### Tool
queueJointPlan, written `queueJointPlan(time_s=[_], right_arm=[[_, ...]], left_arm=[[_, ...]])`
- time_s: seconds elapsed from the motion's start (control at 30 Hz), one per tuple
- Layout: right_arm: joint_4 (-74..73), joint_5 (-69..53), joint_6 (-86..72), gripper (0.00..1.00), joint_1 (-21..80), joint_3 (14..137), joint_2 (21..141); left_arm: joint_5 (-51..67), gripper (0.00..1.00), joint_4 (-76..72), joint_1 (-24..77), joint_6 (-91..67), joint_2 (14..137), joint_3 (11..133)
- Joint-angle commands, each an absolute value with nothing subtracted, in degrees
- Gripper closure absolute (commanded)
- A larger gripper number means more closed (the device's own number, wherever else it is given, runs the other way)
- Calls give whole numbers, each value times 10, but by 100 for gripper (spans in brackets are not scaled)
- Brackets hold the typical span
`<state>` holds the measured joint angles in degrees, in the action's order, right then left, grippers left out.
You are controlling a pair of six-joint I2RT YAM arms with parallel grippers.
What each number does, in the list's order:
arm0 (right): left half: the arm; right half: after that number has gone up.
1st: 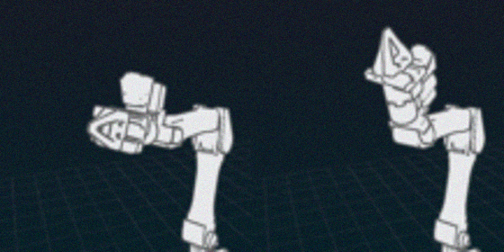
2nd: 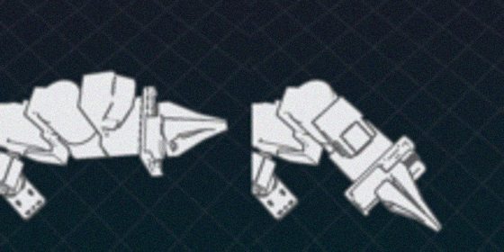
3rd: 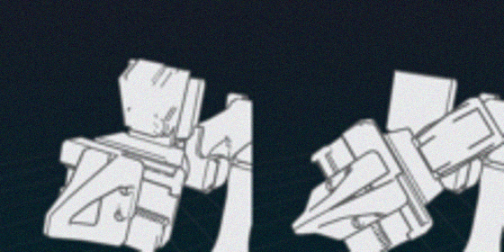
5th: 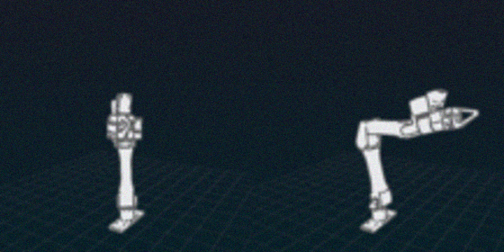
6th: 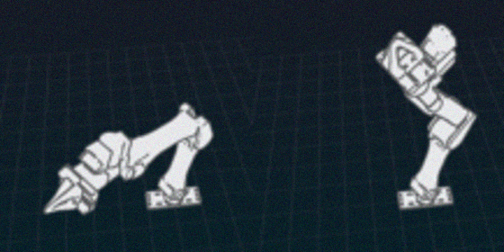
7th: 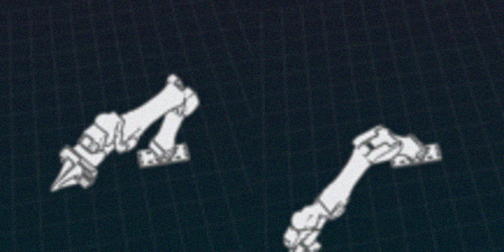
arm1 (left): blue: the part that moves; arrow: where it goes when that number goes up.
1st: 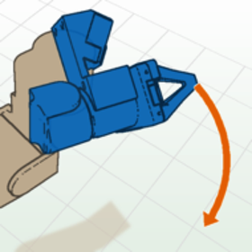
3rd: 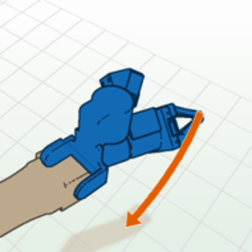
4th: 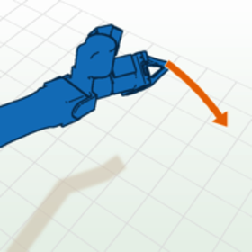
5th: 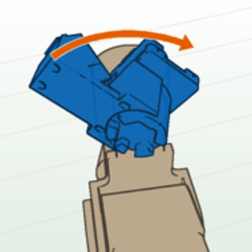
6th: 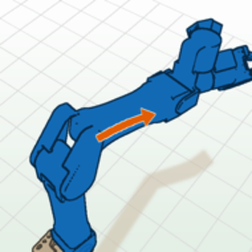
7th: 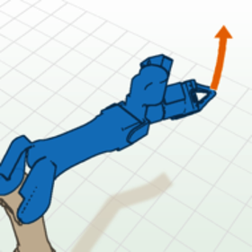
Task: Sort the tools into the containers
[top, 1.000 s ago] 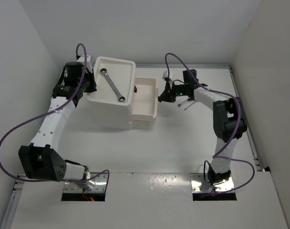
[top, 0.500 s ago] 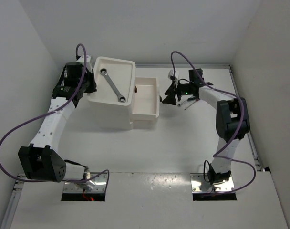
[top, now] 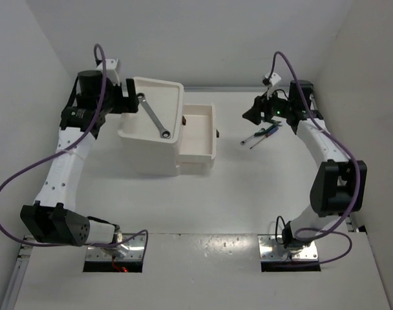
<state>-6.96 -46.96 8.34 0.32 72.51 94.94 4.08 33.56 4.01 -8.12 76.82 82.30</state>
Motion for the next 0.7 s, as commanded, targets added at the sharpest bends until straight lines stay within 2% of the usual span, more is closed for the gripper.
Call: queueJointPlan(time_s=[0.0, 0.03, 0.07, 0.17, 0.27, 0.3, 0.43, 0.5, 0.67], right_arm=[[-129, -360, 19, 40, -9, 712, 899], [-129, -346, 6, 40, -14, 703, 885], [-124, -335, -6, 36, -19, 681, 870], [-99, -233, -113, 36, -33, 653, 813], [-148, -197, -201, 34, -47, 681, 807], [-157, -197, -220, 42, -54, 690, 817], [-301, -206, -333, 46, -61, 812, 909], [-354, -164, -398, 52, -55, 867, 969], [-412, -151, -490, 63, -49, 944, 1069]], left_arm=[[39, 7, 311, 36, -81, 749, 906], [33, 3, 311, 36, -81, 749, 921], [28, 1, 311, 36, -81, 749, 948], [11, 1, 311, 36, -95, 737, 978], [4, 1, 306, 36, -108, 719, 978], [-1, 1, 306, 36, -119, 711, 960], [-21, 1, 306, 36, -139, 696, 911], [-34, 1, 300, 36, -144, 683, 883], [-46, 1, 287, 36, -144, 667, 853]])
